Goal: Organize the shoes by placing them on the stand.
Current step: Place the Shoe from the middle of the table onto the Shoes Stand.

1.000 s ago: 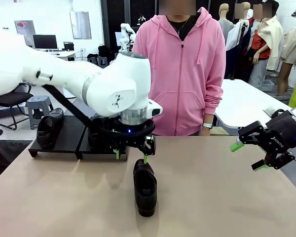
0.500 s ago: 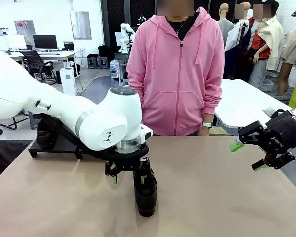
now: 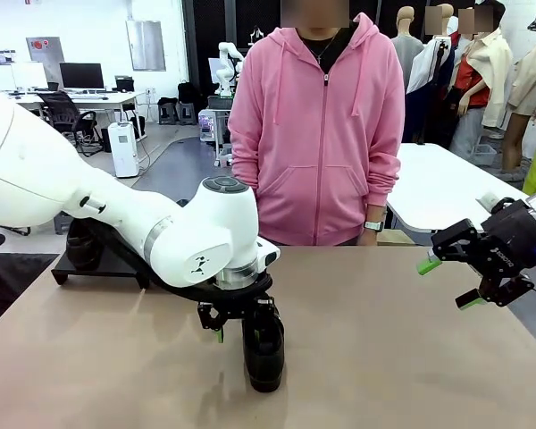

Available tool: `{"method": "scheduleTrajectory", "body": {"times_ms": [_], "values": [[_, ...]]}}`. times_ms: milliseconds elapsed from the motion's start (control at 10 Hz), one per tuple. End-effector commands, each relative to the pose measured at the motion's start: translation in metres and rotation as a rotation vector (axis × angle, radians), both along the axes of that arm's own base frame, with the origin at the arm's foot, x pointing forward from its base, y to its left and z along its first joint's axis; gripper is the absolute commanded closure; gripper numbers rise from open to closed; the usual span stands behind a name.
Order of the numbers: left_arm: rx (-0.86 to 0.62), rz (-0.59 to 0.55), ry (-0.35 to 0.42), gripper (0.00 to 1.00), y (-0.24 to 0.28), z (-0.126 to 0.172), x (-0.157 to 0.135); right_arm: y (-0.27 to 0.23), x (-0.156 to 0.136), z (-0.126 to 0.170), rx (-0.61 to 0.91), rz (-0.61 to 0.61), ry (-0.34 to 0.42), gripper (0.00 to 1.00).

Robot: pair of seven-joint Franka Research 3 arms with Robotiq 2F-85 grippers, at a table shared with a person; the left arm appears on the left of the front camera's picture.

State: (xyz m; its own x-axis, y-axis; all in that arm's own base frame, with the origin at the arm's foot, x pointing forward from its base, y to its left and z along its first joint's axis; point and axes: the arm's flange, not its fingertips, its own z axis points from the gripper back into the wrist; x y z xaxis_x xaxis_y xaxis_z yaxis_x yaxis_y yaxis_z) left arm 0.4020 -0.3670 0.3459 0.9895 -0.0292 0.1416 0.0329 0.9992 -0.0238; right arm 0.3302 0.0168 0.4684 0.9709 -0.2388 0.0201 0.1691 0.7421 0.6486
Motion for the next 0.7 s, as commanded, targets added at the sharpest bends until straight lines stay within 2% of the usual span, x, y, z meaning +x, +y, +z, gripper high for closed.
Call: {"method": "scheduleTrajectory", "body": {"times_ms": [0, 600], "values": [[0.007, 0.028, -0.046, 1.0, -0.0021, -0.0009, -0.0008, 0.0029, 0.0007, 0.0008, 0.022, -0.002, 0.0, 0.0], [0.003, 0.023, -0.052, 1.0, -0.0012, -0.0001, -0.0013, 0.0029, 0.0007, 0.0008, 0.022, -0.002, 0.0, 0.0]]}}
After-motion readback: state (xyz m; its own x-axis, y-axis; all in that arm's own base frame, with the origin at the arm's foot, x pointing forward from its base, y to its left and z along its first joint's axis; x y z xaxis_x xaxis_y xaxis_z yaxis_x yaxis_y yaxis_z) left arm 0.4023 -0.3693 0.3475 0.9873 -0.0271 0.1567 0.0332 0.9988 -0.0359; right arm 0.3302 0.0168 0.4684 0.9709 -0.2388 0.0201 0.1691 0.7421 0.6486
